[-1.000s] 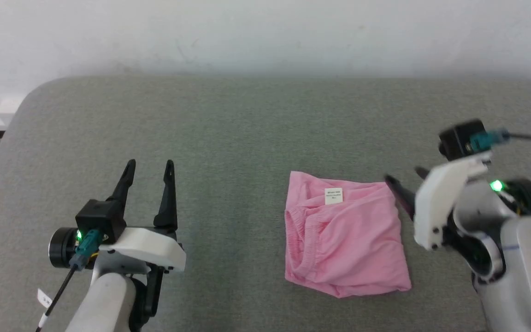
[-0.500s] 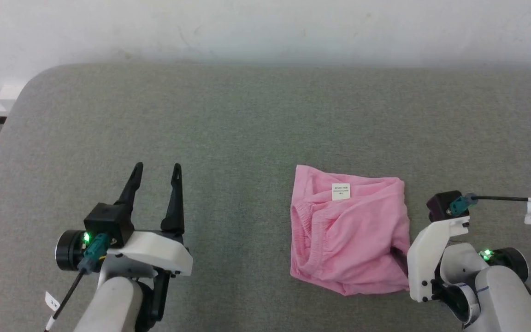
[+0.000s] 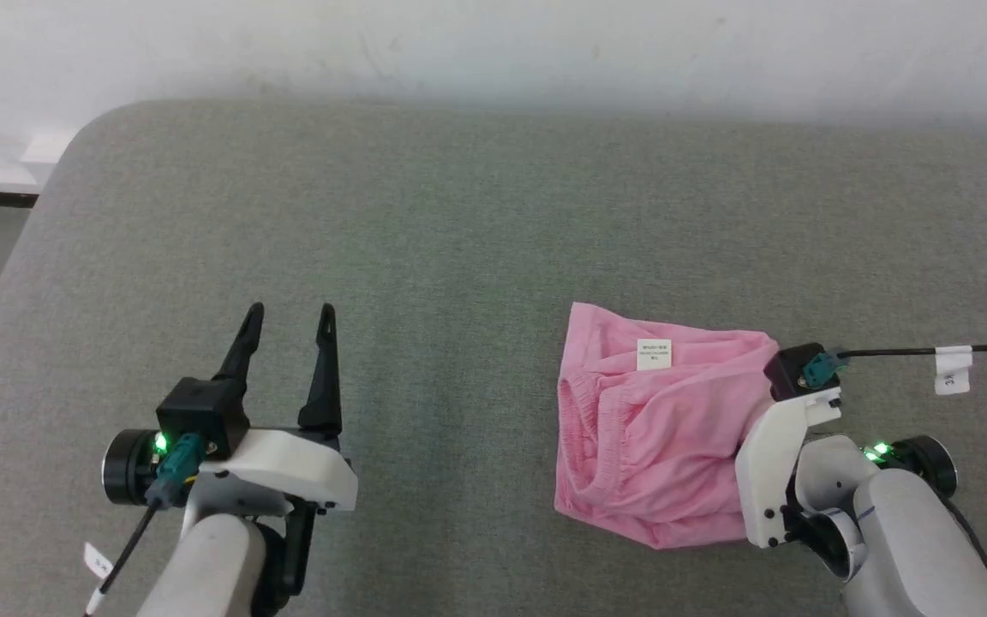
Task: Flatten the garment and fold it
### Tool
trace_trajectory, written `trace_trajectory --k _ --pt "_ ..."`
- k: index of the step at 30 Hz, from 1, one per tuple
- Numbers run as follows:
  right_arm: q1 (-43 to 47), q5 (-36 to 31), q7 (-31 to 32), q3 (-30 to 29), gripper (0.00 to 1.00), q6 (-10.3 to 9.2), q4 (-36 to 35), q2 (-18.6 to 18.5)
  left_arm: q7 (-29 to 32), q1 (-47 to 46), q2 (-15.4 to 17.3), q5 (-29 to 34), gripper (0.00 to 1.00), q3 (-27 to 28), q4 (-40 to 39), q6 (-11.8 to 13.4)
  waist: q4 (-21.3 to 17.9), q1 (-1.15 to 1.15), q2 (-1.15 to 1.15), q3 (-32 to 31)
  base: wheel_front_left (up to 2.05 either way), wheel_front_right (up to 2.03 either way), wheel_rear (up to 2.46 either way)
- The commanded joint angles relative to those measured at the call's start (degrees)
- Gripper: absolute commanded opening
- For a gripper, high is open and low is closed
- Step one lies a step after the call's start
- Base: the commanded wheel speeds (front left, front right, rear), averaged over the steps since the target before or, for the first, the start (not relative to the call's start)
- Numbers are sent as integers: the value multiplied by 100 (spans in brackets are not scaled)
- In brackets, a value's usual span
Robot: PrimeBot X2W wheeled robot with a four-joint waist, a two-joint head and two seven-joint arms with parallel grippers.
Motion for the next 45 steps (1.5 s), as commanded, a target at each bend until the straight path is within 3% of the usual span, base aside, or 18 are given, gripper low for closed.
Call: trace_trajectory --k 1,10,14,20,32,41,42,43,45 --pt "47 33 8 80 0 -13 132 -85 -24 -41 25 7 100 15 3 30 -114 0 0 -13 0 0 0" --pt "-567 816 193 1319 0 -13 -253 -1086 -45 93 183 -43 100 286 -277 271 -1440 0 0 259 0 0 0" --pt "-984 1220 164 1588 0 -13 -242 -1501 -53 90 224 -39 100 405 -434 408 -2085 0 0 553 0 0 0" --pt "-1602 1639 -213 1734 0 -13 192 -1951 127 -38 416 98 100 494 -739 573 -2643 0 0 1067 0 0 0" --pt "-2582 1939 -1381 1516 0 -13 1658 -2602 840 -577 808 516 100 298 -1349 631 -2708 0 0 1999 0 0 0" --pt "-3222 1691 -2077 1027 0 -13 2847 -2738 1027 -731 876 603 100 230 -1533 667 -2536 0 0 2249 0 0 0" --pt "-3274 1651 -2165 977 40 -13 2948 -2741 1022 -729 873 603 100 226 -1537 673 -2515 0 0 2247 0 0 0" --pt "-3326 1602 -2267 917 100 -13 3051 -2758 1014 -723 866 600 100 222 -1533 679 -2487 0 0 2238 0 0 0" --pt "-3399 1501 -2406 843 100 -13 3245 -2786 976 -703 841 576 100 215 -1501 685 -2428 0 0 2184 0 0 0"
